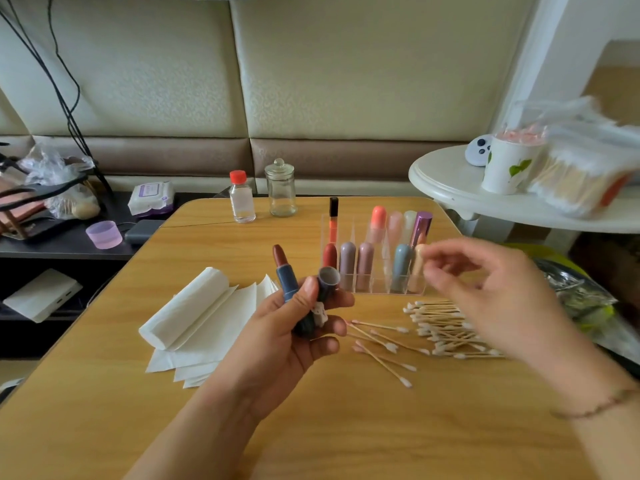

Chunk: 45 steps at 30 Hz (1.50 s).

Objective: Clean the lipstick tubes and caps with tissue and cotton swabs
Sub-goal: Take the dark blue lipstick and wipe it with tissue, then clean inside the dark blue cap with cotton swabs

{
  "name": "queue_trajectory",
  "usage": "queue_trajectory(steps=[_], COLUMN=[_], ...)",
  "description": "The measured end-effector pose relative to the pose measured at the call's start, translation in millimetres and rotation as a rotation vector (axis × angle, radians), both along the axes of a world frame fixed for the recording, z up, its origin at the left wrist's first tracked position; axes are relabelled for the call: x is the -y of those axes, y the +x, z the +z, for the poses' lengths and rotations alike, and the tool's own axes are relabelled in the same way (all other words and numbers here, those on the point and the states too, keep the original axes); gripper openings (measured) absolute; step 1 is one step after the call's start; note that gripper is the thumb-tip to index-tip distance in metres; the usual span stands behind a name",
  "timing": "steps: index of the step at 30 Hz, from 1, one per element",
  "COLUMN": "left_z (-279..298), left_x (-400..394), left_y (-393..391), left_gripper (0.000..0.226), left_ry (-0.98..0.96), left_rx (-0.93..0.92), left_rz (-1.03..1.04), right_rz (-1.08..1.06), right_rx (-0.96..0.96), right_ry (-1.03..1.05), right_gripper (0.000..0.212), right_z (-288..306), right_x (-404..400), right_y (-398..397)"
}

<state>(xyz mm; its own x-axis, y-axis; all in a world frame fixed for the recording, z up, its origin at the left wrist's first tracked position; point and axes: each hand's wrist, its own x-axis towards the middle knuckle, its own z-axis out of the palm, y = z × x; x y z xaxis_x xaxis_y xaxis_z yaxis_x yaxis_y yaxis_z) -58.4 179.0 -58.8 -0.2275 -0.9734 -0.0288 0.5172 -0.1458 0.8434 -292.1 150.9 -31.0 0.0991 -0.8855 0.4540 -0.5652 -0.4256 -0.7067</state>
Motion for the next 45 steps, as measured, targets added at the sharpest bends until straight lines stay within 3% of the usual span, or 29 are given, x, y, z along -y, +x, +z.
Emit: queue_trajectory(steps=[4,8,15,21,28,34,37,41,45], left_z=[0,-2,-3,-2,-4,-6,-8,-9,-11], left_x=[1,2,2,2,1,2,2,2,2], left_y=[1,2,3,4,5,3,3,3,3], left_gripper=[0.024,0.022,0.021,0.020,0.017,0.027,0.031,0.031,0.025], left_ry=[-0.006,-0.013,-0.015,-0.010,-0.027,-0.080,-0.087,-0.098,-0.117], left_rx=[0.000,0.007,0.043,0.052,0.042,0.097,0.126,0.160,0.194], left_rz=[0.028,0.043,0.057,0.061,0.028,-0.014,-0.003,-0.004,0.004], right_rz=[-0.006,0.014,-0.016,0.016,0.040,0.251,0.275,0.223,0.154], right_rx=[-0.535,-0.559,-0.774,-0.822,-0.553,-0.173,-0.063,-0.129,0.036], right_ry=[0.211,0.192,0.114,0.132,-0.007,-0.249,-0.224,-0.189,-0.155], right_gripper=[0.020,0.005,0.011,0.003,0.002,0.018,0.006,0.013,0.014], right_z=[-10,-26,-29,-24,-24,1,-2,-15,-19], right_x=[12,12,16,16,8,-26,-29,-26,-25], right_y=[-33,-28,-22,-21,-20,27,43,46,43])
